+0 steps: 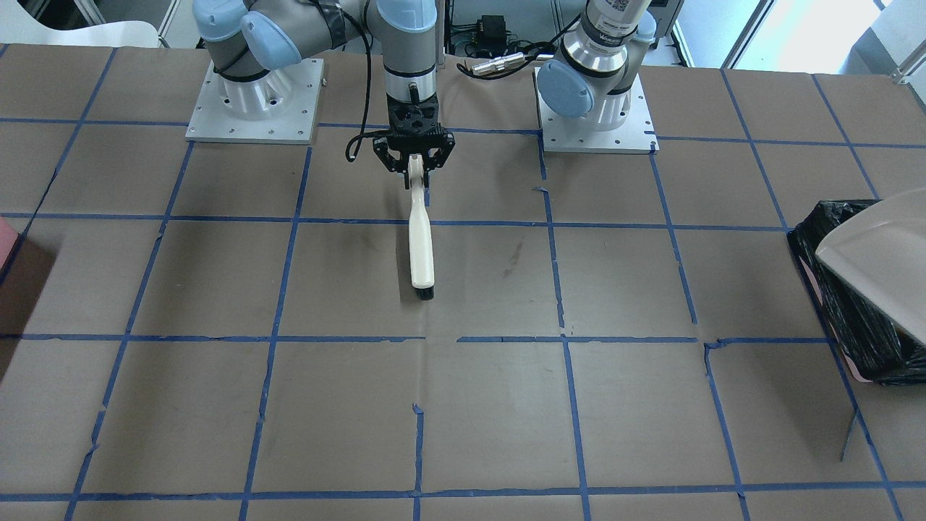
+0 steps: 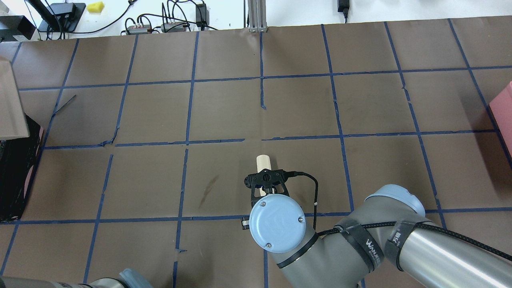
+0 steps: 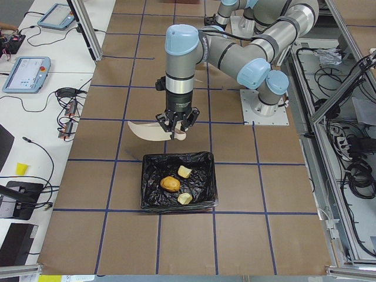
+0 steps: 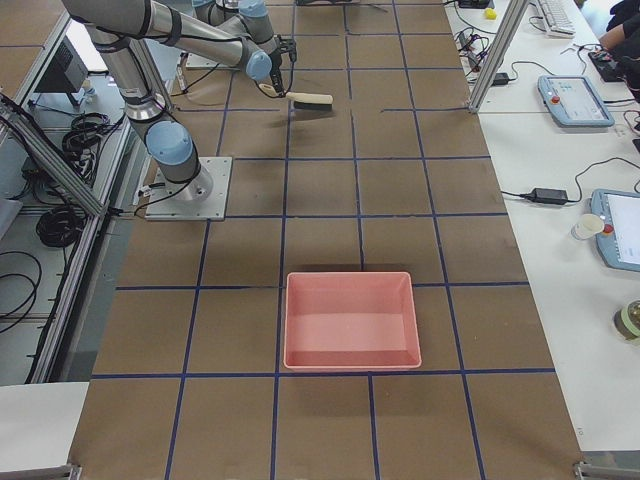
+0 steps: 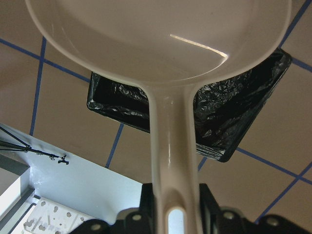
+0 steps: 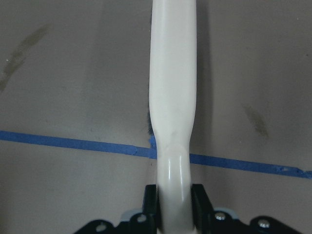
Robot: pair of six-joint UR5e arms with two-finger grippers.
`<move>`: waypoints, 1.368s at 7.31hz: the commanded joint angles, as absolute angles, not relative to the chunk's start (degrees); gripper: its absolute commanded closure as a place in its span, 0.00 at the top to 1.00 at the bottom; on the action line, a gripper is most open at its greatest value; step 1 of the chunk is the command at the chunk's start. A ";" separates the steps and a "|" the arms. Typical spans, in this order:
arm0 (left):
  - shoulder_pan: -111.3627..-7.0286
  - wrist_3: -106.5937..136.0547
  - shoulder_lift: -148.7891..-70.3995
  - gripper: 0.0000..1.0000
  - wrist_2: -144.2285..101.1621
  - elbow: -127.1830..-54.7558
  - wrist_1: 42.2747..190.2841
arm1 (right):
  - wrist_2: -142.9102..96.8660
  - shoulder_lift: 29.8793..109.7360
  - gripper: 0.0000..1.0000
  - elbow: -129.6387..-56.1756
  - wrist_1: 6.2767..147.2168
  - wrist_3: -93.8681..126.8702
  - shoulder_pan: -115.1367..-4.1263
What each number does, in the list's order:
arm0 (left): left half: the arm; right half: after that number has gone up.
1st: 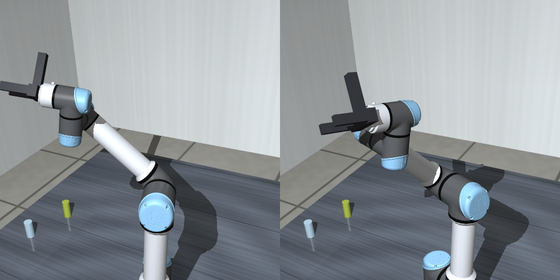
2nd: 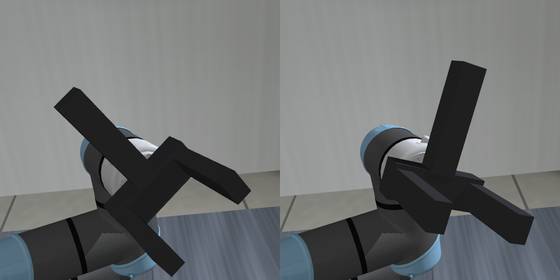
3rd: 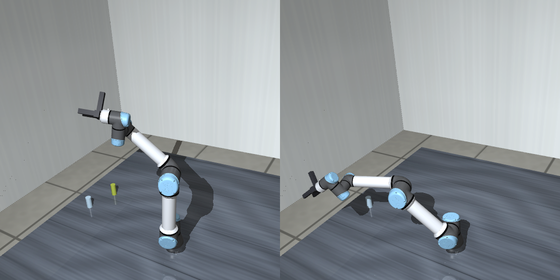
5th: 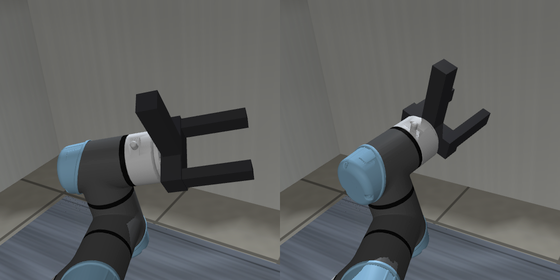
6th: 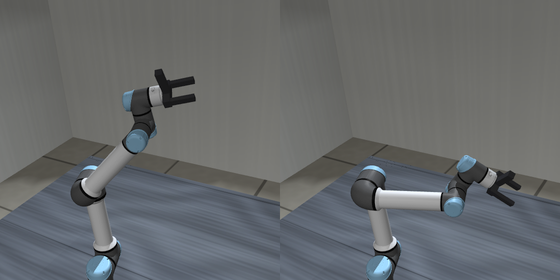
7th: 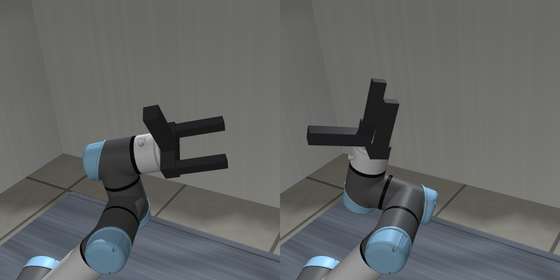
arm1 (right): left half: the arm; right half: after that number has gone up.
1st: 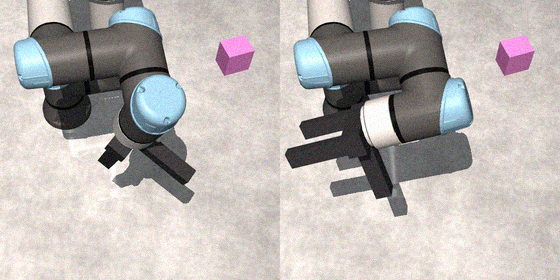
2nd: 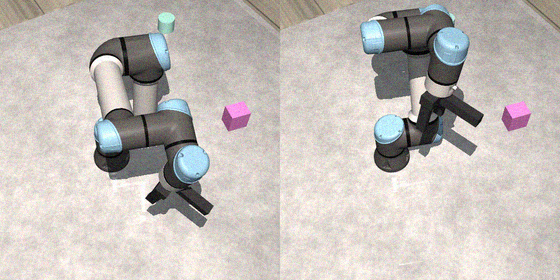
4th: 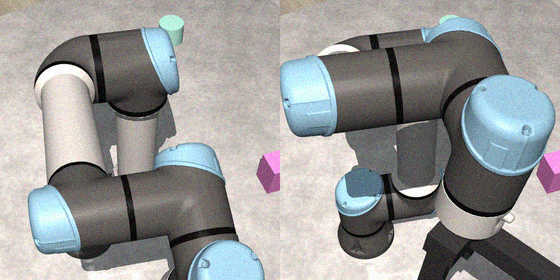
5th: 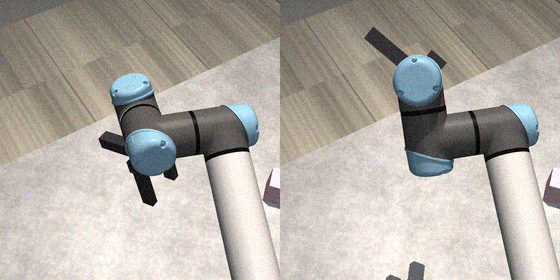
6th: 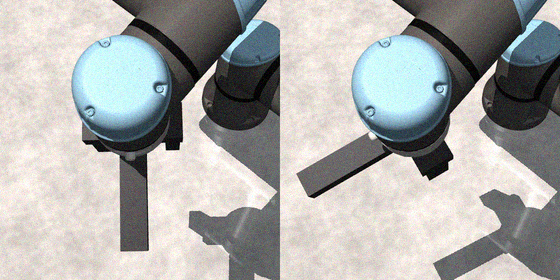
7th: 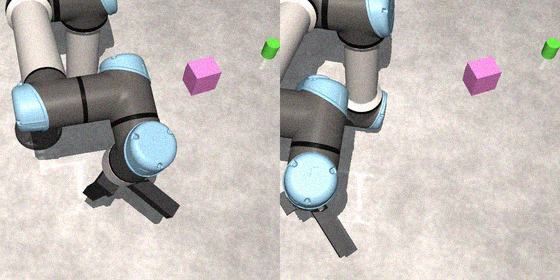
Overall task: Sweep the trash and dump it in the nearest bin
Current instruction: 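Bring the empty dustpan back while the right gripper releases the brush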
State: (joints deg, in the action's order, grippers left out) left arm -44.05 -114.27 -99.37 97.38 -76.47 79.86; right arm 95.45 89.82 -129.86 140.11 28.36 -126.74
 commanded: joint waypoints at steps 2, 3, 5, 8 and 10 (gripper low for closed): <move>-54.37 -104.57 -101.50 0.08 88.61 -80.49 79.64 | 95.36 89.82 0.55 -129.90 140.10 28.56 -126.74; -58.23 -98.32 -102.91 0.08 88.33 -81.29 79.63 | 95.45 89.82 0.56 -129.82 140.10 28.56 -126.74; -65.98 -86.09 -104.49 0.08 88.33 -81.56 79.54 | 96.59 90.08 0.61 -128.77 139.66 26.99 -126.22; -69.33 -72.04 -108.18 0.08 82.01 -81.56 79.45 | 102.72 89.74 1.00 -121.32 134.07 20.16 -124.11; -76.44 -60.18 -109.33 0.08 82.18 -82.00 79.37 | 102.48 90.17 1.00 -117.35 128.41 16.20 -117.46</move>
